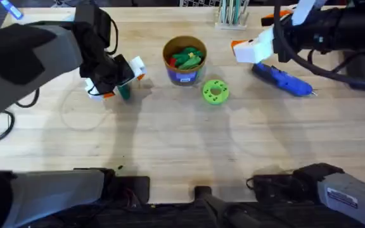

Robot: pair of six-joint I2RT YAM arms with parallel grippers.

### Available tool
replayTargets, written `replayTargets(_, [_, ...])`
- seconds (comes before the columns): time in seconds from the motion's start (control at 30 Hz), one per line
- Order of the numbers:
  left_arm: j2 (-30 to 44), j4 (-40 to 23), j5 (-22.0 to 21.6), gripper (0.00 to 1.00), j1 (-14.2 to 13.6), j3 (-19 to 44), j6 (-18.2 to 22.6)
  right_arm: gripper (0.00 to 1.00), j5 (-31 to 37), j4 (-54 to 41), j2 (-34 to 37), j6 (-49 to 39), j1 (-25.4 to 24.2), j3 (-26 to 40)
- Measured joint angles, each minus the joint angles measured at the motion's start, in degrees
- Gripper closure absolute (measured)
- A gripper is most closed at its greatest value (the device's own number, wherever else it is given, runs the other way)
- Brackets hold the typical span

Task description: Pick up the gripper from the table and insert it into the empty holder that is missing its gripper. Then pick up a screw, insert it into the mounting hole, and use the screwdriver to tighten it. Finally, clean up the table by picking up the vegetable and placing it into the bucket.

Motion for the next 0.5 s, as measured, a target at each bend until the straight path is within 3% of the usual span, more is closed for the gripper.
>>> replayTargets(0.2, [4.36,2.0,-1.63,0.015,0.04,0.02,-1.07,0.01,0.0,0.0,0.0,0.0,0.0,0.0])
replayTargets(0.23, [4.69,2.1,-2.14,0.109,0.04,0.02,-1.54,0.011,0.0,0.0,0.0,0.0,0.0,0.0])
replayTargets(0.4, [4.94,2.7,-3.45,0.852,0.22,0.04,-1.69,0.01,0.0,0.02,0.0,0.0,0.0,0.0])
replayTargets(0.43, [4.78,2.59,-3.74,0.958,0.22,0.38,-1.62,0.01,0.0,0.0,0.0,0.0,0.0,0.0])
replayTargets(0.5, [4.63,2.72,-3.55,0.974,0.22,0.78,-1.62,0.01,0.0,0.02,0.0,0.0,0.0,0.0])
